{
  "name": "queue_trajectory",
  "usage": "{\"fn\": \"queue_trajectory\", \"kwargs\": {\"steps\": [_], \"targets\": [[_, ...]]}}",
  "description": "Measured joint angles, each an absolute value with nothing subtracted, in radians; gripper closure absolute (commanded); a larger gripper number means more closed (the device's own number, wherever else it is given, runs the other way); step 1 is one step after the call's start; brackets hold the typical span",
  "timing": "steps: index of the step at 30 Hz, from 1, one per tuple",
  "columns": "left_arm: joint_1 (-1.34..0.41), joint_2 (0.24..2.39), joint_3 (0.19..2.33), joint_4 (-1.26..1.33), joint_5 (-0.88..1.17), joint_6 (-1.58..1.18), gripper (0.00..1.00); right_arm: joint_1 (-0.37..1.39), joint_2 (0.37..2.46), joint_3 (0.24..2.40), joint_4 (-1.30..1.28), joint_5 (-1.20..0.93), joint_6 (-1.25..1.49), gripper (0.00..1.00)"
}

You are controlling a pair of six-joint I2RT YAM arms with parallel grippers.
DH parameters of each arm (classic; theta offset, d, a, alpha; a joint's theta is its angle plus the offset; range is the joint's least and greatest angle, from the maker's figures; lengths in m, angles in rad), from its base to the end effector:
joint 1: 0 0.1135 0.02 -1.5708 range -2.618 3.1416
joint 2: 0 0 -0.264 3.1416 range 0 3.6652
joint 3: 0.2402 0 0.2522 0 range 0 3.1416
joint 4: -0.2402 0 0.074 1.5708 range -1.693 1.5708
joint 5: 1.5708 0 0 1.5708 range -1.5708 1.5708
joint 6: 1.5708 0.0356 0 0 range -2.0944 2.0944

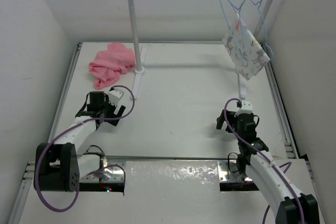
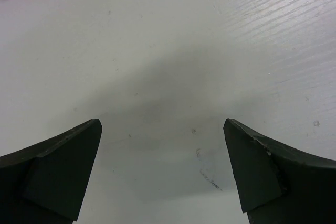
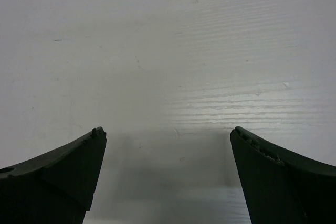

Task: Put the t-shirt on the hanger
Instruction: Pick up the T-shirt from the center of the board.

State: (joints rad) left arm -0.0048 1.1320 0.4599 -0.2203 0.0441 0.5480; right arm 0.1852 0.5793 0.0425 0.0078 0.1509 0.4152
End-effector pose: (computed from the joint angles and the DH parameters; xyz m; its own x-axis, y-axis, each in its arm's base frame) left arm 0.2056 -0.0026 0.1616 -0.6476 0.5236 -0.5535 0.4333 0.8507 0.2976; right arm 0.1332 0.0195 0.1292 -0.4759 0.3166 -0.8206 0.1502 0.9485 0.2788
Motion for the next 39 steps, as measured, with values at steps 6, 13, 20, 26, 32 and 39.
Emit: {"fn": "queue_trajectory", "kwargs": {"steps": [6, 13, 20, 26, 32, 39], "targets": [[-0.005, 1.174, 0.524, -0.228, 0.081, 0.564, 0.0, 0.185, 0.597, 0.043, 0.017, 0.149, 0.415, 0.01], [0.091, 1.57, 1.077, -0.228, 0.053, 0.471, 0.01, 0.185, 0.592, 0.043, 0.017, 0.138, 0.415, 0.01], [0.265, 2.134, 1.858, -0.322, 0.191, 0.291, 0.0, 0.185, 0.581, 0.043, 0.015, 0.128, 0.415, 0.01], [0.254, 2.333, 1.99, -0.453, 0.186, 0.267, 0.1, 0.185, 0.583, 0.043, 0.015, 0.128, 0.414, 0.01], [0.242, 2.218, 1.673, -0.463, 0.244, 0.3, 0.95, 0.185, 0.584, 0.043, 0.015, 0.127, 0.413, 0.01], [0.242, 1.835, 1.301, -0.539, 0.321, 0.434, 1.0, 0.185, 0.584, 0.043, 0.014, 0.119, 0.412, 0.01]]}}
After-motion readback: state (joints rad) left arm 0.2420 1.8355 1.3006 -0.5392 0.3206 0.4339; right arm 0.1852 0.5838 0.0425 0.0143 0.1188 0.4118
